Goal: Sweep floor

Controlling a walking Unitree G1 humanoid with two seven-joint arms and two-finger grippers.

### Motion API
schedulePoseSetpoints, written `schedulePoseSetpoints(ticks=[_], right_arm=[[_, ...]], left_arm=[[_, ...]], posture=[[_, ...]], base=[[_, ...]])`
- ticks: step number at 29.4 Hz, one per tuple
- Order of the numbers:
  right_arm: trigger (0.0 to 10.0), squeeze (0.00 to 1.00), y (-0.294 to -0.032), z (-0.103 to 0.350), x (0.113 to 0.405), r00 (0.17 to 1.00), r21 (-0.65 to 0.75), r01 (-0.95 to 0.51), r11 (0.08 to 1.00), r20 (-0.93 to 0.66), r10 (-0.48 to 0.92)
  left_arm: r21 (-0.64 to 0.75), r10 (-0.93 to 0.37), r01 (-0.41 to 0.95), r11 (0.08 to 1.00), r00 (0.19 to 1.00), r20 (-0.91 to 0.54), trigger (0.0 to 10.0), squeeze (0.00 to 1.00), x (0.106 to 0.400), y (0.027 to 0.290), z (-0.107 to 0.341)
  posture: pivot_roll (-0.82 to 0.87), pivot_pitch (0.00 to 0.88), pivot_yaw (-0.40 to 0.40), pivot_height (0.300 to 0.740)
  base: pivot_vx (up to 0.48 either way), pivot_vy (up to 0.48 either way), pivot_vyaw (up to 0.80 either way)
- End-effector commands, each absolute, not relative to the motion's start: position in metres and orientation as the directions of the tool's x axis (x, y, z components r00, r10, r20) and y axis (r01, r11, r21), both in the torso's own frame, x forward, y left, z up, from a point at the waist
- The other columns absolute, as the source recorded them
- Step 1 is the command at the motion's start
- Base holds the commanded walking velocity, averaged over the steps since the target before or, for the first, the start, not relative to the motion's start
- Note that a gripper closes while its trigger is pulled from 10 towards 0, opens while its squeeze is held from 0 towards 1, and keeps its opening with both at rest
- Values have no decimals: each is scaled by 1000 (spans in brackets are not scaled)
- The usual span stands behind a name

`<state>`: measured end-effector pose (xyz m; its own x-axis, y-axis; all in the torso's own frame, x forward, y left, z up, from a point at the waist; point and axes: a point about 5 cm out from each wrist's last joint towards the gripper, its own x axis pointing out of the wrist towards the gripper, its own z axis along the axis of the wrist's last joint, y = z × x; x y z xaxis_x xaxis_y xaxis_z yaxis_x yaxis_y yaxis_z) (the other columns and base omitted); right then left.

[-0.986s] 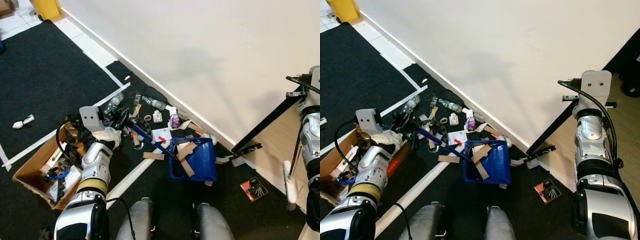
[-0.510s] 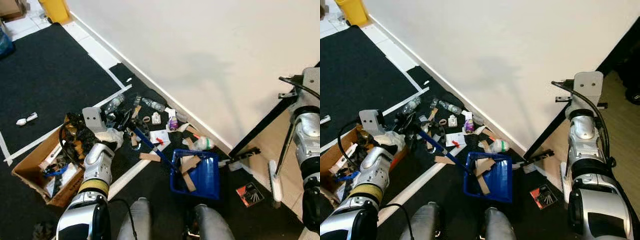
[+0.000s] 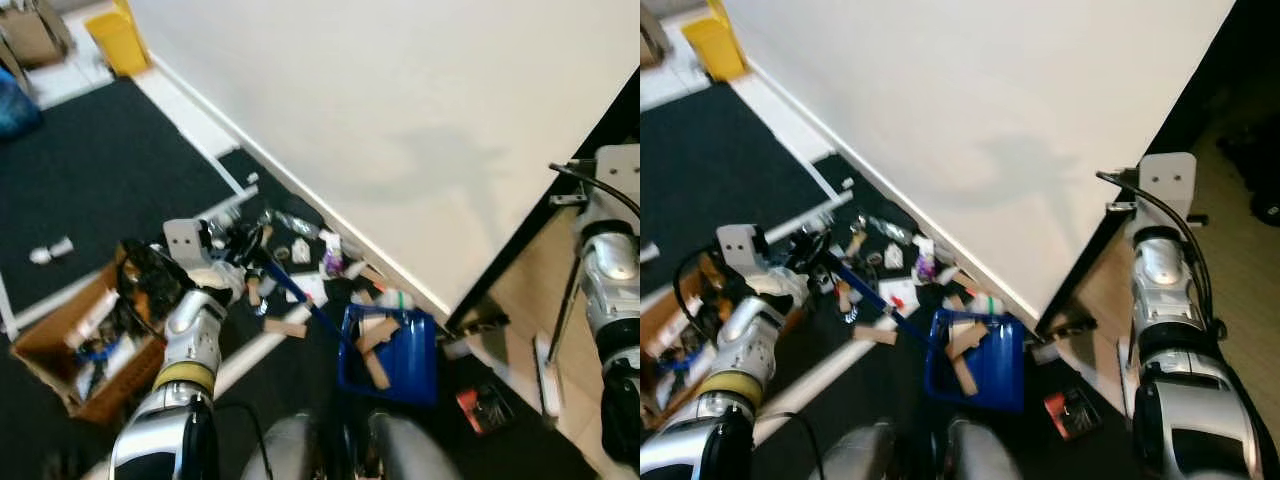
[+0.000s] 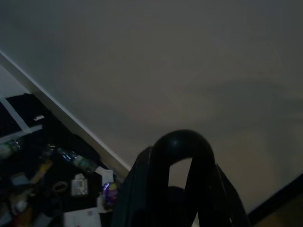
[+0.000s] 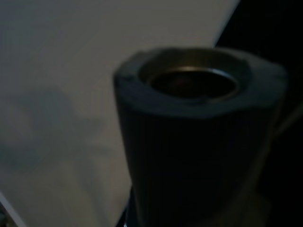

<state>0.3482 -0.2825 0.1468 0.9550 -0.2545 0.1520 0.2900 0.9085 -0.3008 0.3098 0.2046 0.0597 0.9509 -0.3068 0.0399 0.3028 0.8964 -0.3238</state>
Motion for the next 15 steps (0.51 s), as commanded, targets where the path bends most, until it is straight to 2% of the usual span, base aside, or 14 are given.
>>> schedulePoseSetpoints(ticks=[1,15], right_arm=[[10000,0,-288,149,347,949,-312,309,899,160,-271],[10000,0,-286,144,346,948,-301,316,900,141,-286]], left_arm=[[-333,-311,317,888,948,73,10000,0,313,203,65],[-320,-316,325,890,945,82,10000,0,315,207,70]], posture=[[112,63,-31,740],[119,63,-23,740]], base=[[262,-398,0],[265,-396,0]])
